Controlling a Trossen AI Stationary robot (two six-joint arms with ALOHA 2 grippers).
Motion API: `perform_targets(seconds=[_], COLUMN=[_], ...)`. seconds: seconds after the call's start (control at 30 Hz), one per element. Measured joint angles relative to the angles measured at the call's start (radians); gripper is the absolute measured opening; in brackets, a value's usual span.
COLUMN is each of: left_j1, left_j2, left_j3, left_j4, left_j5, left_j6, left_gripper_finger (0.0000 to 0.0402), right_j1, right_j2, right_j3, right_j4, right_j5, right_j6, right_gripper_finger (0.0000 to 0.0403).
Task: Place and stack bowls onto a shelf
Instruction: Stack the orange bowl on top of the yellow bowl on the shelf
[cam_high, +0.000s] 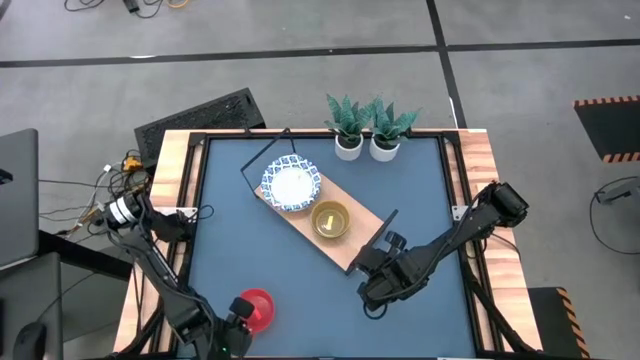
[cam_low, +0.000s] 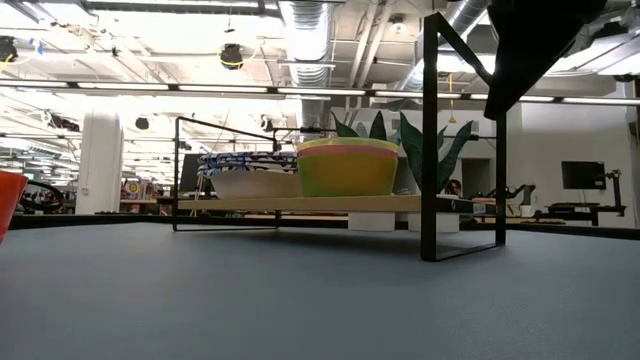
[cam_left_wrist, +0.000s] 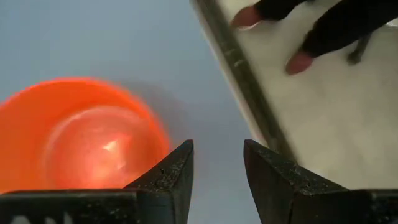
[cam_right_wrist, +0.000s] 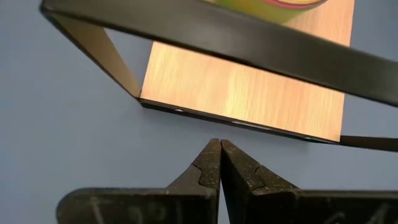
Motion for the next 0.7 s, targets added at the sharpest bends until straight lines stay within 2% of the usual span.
perform_targets(seconds=[0.1, 0.23, 0.47, 0.7], left_j1=[-0.001, 0.0, -0.001, 0.006], left_j2=[0.0, 0.0, 0.0, -0.001], left_j3=[-0.04, -0.053, -0.065, -0.108], left_j4=[0.065, 0.064, 0.063, 0.12], left_j5=[0.013, -0.001, -0.008, 0.003], left_j6=[-0.032, -0.056, -0.01, -0.048], left_gripper_finger=[0.0125, 0.0116, 0.0014, 0.0001], right_j1=[0.0, 0.0, 0.0, 0.003], right_j2=[0.0, 0.0, 0.0, 0.0], right_j3=[0.0, 0.0, 0.0, 0.0], right_j4=[-0.009, -0.011, -0.011, -0.011], right_j5=[0.0, 0.0, 0.0, -0.018], right_j6=[-0.003, -0.002, -0.002, -0.001], right_gripper_finger=[0.0031, 0.0031, 0.0031, 0.0031])
